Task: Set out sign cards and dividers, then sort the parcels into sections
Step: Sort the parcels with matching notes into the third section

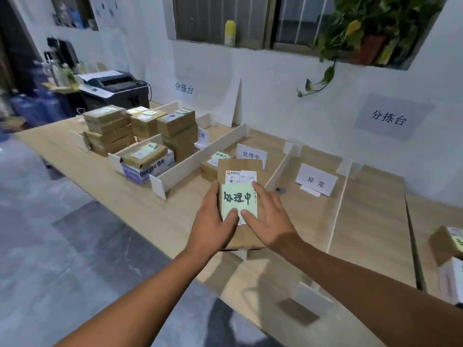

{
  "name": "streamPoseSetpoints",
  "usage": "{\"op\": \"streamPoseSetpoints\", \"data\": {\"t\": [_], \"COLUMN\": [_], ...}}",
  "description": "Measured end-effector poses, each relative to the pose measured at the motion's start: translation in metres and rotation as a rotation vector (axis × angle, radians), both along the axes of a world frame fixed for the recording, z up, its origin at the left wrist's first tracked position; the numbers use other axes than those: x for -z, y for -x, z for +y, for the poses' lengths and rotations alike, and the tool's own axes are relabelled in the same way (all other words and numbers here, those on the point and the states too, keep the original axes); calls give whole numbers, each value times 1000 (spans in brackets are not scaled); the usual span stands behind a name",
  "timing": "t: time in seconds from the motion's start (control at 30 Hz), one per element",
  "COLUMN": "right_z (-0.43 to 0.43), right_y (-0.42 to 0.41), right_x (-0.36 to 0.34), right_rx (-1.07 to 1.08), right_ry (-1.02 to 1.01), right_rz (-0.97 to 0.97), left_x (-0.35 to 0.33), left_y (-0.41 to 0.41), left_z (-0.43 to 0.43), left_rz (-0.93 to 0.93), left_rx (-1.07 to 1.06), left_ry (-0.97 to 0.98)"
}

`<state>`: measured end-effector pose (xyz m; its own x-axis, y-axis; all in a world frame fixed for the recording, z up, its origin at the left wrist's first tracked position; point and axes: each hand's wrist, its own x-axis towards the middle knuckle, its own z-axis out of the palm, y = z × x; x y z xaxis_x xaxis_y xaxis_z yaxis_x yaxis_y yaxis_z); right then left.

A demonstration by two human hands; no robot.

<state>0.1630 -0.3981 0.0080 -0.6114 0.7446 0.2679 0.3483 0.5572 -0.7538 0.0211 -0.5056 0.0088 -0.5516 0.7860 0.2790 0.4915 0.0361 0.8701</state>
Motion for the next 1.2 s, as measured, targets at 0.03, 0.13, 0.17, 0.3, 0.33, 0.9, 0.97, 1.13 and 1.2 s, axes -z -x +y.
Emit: {"op": "streamPoseSetpoints", "data": {"t": [0.03,0.13,0.17,0.3,0.33,0.9,0.97,1.13,1.2], "right_z": [4,25,35,85,99,281,303,349,362], "right_y": [14,60,75,130,140,219,231,258,263], "right_x": [3,15,19,41,48,145,158,196,213], "right_rx": [-6,-3,10,68,86,450,455,511,537], "right_ry": [8,20,25,39,44,289,297,387,412], "right_rz": [1,19,30,16,18,-170,-204,-250,-302], "left_x": [2,9,11,22,27,147,163,200,217], "left_y": [13,55,70,131,145,253,263,277,275], "left_z": [4,25,35,90,107,356,381,432,446], "left_rz": [-5,-8,-3,27,27,-157,-167,-209,-253], "left_rx": [-6,-11,-10,51,81,390,399,443,464], "left_ry": [11,45,51,64,74,328,352,373,387]}}
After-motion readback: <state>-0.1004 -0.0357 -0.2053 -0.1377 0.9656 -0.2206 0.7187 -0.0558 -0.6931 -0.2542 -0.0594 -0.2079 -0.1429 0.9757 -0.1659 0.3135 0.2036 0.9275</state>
